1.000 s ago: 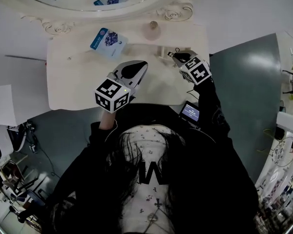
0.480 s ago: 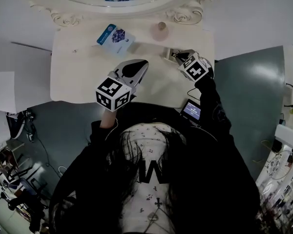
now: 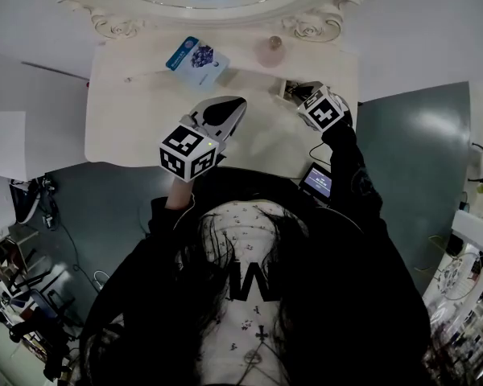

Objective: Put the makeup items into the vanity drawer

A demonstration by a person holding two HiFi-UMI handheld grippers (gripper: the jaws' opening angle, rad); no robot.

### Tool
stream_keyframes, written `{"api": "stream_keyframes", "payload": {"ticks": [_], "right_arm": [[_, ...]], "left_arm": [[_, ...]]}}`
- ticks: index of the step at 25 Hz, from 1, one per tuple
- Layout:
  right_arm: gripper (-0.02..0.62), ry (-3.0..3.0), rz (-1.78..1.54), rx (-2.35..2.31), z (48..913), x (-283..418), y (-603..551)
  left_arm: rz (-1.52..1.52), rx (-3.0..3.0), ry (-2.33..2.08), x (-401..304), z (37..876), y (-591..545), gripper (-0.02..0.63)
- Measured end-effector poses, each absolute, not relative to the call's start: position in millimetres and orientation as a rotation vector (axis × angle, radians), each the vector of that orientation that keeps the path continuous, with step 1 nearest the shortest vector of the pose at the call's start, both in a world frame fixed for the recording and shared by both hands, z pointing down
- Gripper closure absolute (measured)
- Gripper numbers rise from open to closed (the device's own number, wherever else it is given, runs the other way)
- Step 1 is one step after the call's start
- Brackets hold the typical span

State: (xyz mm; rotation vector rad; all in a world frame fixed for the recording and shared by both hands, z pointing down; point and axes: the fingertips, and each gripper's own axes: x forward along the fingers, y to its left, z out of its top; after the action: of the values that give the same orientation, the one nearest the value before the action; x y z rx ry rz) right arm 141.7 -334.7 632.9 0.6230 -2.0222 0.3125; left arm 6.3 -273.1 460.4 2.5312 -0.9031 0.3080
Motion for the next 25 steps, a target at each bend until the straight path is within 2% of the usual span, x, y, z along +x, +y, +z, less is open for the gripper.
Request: {"api": "stream_keyframes", "payload": {"ticks": [25], "right_arm": [[0.518,-2.1,0.473,0.867,617.7,152.2,-342.5]], "left_arm": [[0.301,2.544,-0.876,-7.6,460.6,-273.0,0.606]]}}
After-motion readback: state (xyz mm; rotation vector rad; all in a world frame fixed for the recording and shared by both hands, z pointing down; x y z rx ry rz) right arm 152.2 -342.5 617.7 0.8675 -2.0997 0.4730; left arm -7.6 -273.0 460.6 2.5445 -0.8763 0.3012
